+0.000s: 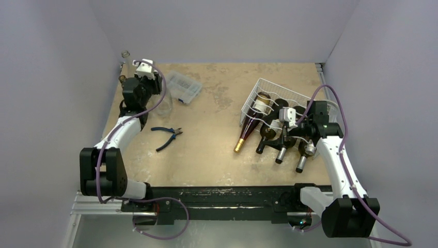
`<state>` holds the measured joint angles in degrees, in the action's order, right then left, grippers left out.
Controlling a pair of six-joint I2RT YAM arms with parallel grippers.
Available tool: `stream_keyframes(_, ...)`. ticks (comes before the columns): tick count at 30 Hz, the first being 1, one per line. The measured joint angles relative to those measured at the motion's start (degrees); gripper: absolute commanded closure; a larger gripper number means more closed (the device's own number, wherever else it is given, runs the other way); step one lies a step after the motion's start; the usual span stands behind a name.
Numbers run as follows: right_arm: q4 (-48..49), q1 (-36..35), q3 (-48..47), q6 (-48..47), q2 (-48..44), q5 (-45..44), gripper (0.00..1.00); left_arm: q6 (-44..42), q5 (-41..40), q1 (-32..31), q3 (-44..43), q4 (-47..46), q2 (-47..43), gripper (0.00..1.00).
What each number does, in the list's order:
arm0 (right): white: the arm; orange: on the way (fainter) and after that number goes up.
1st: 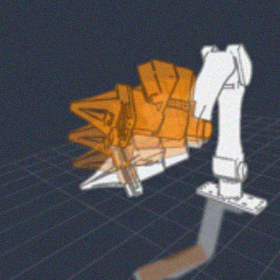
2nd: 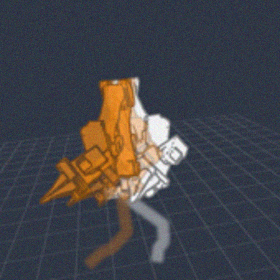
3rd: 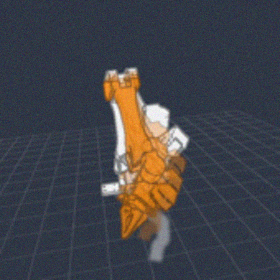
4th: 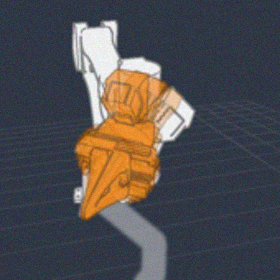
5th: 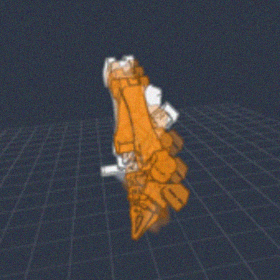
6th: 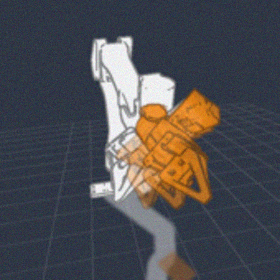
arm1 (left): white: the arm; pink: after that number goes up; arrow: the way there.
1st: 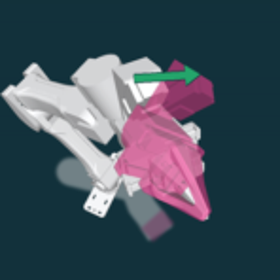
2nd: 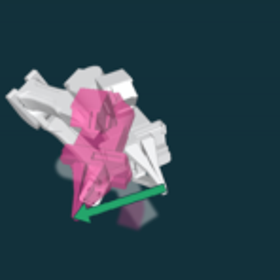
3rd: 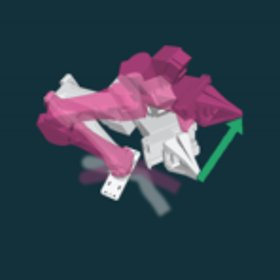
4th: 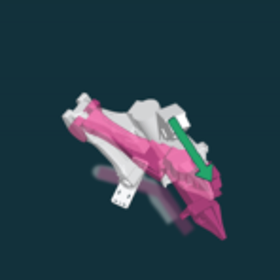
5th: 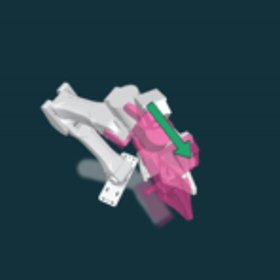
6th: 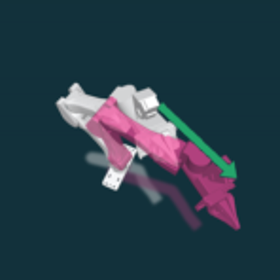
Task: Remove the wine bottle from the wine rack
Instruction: Place the wine bottle at the center of the board.
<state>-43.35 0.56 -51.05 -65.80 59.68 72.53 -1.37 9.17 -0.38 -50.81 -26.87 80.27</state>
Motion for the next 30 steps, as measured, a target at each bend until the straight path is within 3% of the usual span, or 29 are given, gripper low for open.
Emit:
stream_keyframes(19,-0.33,0.15,-0.02,-0.44,0.39,-0.02,0.01,-1.49,-0.48,1.84,-3.76,-0.96,6.73,1.00)
stream_keyframes(30,-0.66,0.15,-0.02,-0.68,0.39,-0.04,0.01,-1.46,-0.52,1.88,-4.17,-1.22,8.44,0.88)
